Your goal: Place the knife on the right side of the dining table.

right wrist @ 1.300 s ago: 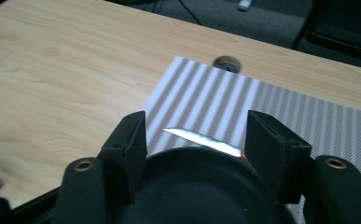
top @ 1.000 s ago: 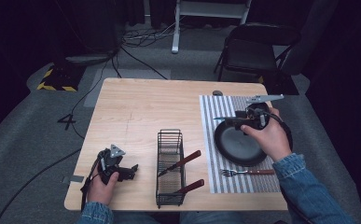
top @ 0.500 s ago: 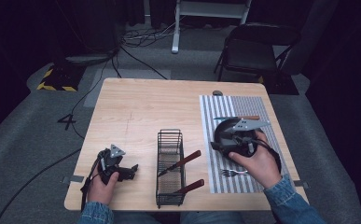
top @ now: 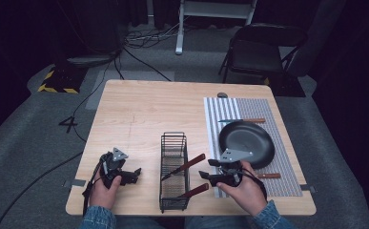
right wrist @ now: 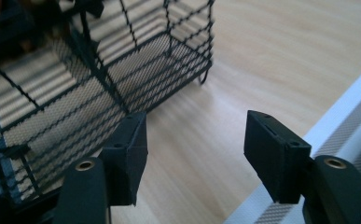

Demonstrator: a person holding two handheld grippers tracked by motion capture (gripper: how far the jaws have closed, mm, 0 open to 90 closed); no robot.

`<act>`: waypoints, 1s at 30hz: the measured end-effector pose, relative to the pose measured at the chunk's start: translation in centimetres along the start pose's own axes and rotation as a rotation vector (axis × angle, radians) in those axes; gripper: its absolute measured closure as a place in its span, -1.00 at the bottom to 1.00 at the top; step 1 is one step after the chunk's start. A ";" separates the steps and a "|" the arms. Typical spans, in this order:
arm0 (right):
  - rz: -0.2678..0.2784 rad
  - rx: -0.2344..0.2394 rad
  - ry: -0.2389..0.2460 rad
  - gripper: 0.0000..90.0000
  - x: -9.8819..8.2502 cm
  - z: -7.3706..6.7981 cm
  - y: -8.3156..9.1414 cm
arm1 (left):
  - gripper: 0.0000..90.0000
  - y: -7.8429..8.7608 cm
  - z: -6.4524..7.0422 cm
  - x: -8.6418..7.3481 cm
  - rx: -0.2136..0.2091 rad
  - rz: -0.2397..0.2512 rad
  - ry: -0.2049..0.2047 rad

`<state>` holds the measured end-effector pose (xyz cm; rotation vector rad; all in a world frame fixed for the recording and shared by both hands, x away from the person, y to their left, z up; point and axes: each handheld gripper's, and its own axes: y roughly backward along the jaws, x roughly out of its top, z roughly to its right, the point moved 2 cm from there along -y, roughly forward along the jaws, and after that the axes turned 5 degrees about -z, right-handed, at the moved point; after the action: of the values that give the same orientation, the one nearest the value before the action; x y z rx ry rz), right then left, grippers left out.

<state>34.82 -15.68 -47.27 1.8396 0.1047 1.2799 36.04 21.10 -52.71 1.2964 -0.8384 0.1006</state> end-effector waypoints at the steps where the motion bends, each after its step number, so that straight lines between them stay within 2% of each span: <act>1: 0.000 0.000 0.000 -0.12 0.0 0.0 0.0 | -0.99 0.0 0.0 0.0 0.000 0.000 0.000; 7: -0.014 0.006 0.001 -0.11 -1.8 -1.0 -1.8 | -0.99 0.0 0.0 0.0 0.000 0.000 0.000; 14: -0.034 -0.001 0.047 -0.13 -3.1 -2.0 -3.3 | -0.99 0.0 0.0 0.0 0.000 0.000 0.000; 21: -0.038 0.002 0.105 -0.19 -3.6 -3.0 -4.1 | -0.99 0.0 0.0 0.0 0.000 0.000 0.000; 25: -0.046 0.003 0.134 -0.25 -3.6 -3.2 -4.1 | -0.99 0.0 0.0 0.0 0.000 0.000 0.000; 27: -0.058 0.003 0.158 -0.40 -3.6 -3.3 -4.3 | -0.99 0.0 0.0 0.0 -0.001 -0.001 0.000; 30: -0.064 -0.009 0.149 -0.50 -3.5 -3.3 -4.4 | -0.99 0.0 0.0 0.0 0.000 0.000 0.000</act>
<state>32.21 -12.78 -52.47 1.7178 0.2363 1.3696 36.04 21.10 -52.72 1.2960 -0.8384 0.1008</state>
